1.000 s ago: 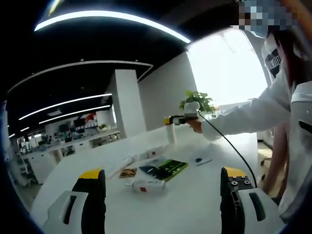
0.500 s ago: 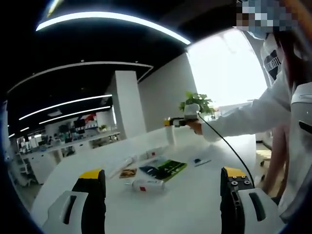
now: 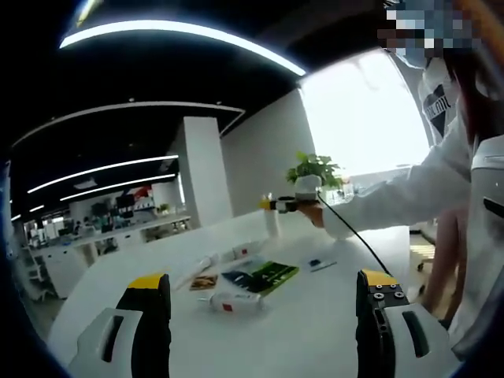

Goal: Arrange the skincare products in the storage area until every visible bottle or jar stands upright without overlapping.

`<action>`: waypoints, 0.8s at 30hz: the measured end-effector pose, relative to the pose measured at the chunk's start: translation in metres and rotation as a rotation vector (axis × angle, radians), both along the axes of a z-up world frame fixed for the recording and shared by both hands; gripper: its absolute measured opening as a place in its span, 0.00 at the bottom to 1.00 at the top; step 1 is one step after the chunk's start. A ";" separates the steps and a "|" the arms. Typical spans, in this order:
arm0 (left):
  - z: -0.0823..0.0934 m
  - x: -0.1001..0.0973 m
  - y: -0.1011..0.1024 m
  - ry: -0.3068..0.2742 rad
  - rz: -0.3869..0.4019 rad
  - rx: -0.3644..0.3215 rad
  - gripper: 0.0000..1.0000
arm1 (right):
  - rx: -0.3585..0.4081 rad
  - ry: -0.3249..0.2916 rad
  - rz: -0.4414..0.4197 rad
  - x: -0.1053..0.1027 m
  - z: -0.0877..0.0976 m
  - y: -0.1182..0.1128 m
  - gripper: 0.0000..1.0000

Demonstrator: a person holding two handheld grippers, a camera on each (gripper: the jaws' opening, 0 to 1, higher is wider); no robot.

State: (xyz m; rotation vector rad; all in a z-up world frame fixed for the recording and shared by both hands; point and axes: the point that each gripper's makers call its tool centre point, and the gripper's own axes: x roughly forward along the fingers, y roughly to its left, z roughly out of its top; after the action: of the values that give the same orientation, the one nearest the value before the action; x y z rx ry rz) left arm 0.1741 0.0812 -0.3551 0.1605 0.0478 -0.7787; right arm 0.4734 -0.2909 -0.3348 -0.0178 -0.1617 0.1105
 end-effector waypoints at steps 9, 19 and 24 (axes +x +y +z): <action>-0.002 -0.003 0.005 0.001 -0.011 -0.010 1.00 | 0.010 0.025 -0.074 -0.005 -0.016 -0.002 0.88; -0.005 -0.004 0.008 0.008 -0.021 -0.027 1.00 | 0.008 0.086 -0.155 -0.014 -0.028 0.001 0.55; -0.004 -0.006 0.009 0.005 -0.027 -0.038 1.00 | 0.030 0.115 -0.202 -0.014 -0.035 0.004 0.55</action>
State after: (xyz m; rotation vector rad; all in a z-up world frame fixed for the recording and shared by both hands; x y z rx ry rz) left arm 0.1685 0.0907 -0.3590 0.1235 0.0352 -0.8063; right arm 0.4599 -0.2864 -0.3695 0.0020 -0.0457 -0.0929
